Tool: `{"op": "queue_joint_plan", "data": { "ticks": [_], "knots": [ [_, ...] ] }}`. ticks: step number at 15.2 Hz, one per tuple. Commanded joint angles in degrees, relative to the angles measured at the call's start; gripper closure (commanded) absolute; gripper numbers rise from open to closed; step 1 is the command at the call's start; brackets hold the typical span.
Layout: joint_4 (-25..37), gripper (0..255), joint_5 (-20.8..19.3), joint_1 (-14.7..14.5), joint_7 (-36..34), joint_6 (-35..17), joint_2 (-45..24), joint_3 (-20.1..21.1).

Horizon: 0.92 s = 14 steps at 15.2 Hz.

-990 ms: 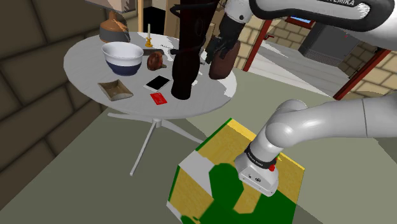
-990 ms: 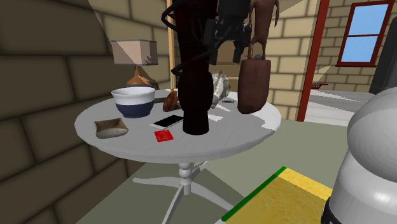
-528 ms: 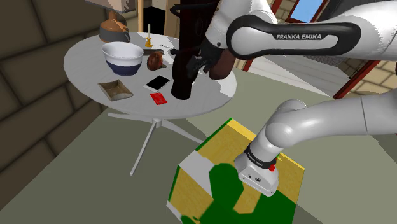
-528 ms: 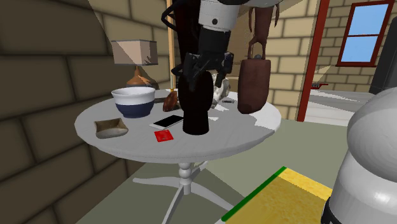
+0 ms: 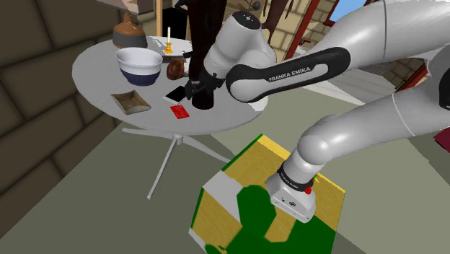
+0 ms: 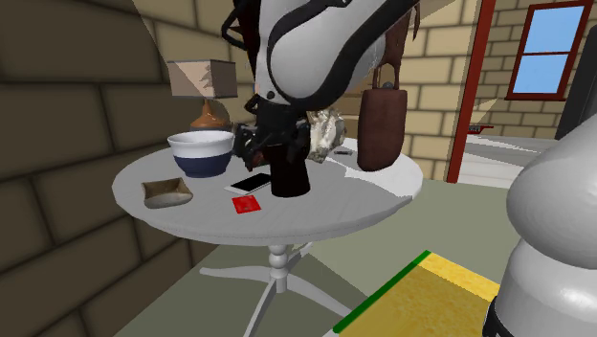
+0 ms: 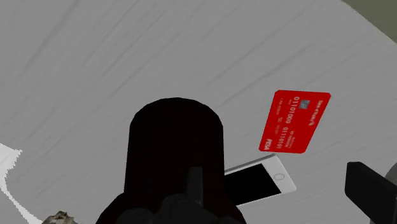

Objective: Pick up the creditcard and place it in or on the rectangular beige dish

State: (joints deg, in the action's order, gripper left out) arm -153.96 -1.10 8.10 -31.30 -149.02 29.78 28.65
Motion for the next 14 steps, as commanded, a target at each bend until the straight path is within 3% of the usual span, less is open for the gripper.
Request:
{"op": "queue_joint_plan", "data": {
  "ticks": [1, 3, 4, 6, 7, 14],
  "knots": [
    [-0.02, 0, -3.48, 4.39, -5.55, -6.13, -3.98, 4.81],
    [1.47, 0, -9.50, 11.70, -13.05, -11.03, -8.28, 12.12],
    [2.51, 0, -13.41, 16.70, -17.51, -13.14, -10.29, 16.87],
    [5.25, 0, -22.75, 30.47, -27.70, -16.54, -13.62, 29.79],
    [5.99, 0, -24.10, 35.60, -29.60, -17.43, -13.86, 34.80],
    [8.43, 0, -28.22, 62.17, -33.16, -22.23, -14.68, 59.04]
  ]
}}
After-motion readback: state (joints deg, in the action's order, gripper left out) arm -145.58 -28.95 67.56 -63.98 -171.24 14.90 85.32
